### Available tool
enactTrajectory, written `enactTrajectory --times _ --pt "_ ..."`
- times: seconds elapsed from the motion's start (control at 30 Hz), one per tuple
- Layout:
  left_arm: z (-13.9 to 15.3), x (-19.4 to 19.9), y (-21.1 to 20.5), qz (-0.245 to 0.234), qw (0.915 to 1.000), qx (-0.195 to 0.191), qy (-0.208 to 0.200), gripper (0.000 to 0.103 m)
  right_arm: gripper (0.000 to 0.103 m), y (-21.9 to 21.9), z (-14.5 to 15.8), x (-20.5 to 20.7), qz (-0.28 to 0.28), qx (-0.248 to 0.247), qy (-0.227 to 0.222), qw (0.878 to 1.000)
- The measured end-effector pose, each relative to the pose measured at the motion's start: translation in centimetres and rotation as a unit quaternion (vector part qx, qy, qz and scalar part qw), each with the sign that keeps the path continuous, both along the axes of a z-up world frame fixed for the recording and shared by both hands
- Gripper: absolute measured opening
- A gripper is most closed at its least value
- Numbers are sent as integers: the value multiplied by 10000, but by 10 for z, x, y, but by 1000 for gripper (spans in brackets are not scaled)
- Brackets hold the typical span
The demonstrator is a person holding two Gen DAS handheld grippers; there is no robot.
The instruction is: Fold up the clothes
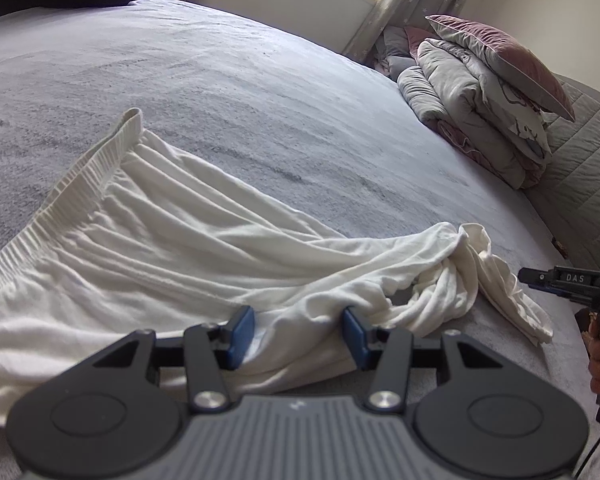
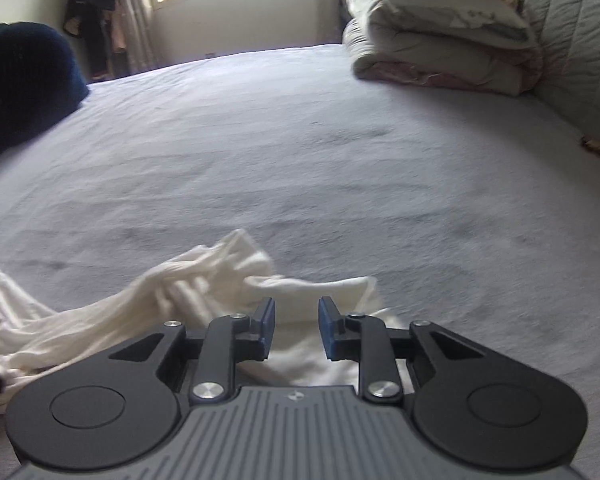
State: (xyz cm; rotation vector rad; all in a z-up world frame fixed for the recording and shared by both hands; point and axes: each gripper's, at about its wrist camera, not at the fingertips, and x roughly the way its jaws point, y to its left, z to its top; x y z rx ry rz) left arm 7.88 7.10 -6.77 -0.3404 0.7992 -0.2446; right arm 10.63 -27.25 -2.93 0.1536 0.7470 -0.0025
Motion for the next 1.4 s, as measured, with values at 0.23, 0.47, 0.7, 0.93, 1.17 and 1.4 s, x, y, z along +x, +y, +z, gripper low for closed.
enactTrajectory --times 0.23,0.47,0.7,0.93,1.17,1.4 --pt "0 0 0 1 10000 1 1 50 26 22 -15 12 215 144 22 9997" --pt "-1 2 2 -4 10000 -18 -4 50 3 7 -10 19 -387 -449 -386 9975" --pt "-1 5 8 77 9999 -73 11 50 14 -26 7 8 -587 -116 -389 9974" --pt "3 3 8 50 9999 -91 21 50 21 3 11 -5 -88 -83 -159 9998" --pt "11 2 21 200 9991 -339 171 49 21 20 20 -29 -57 295 -1 9995" --pt "18 -9 19 147 9982 -564 143 49 21 25 2 -41 -110 430 95 9990"
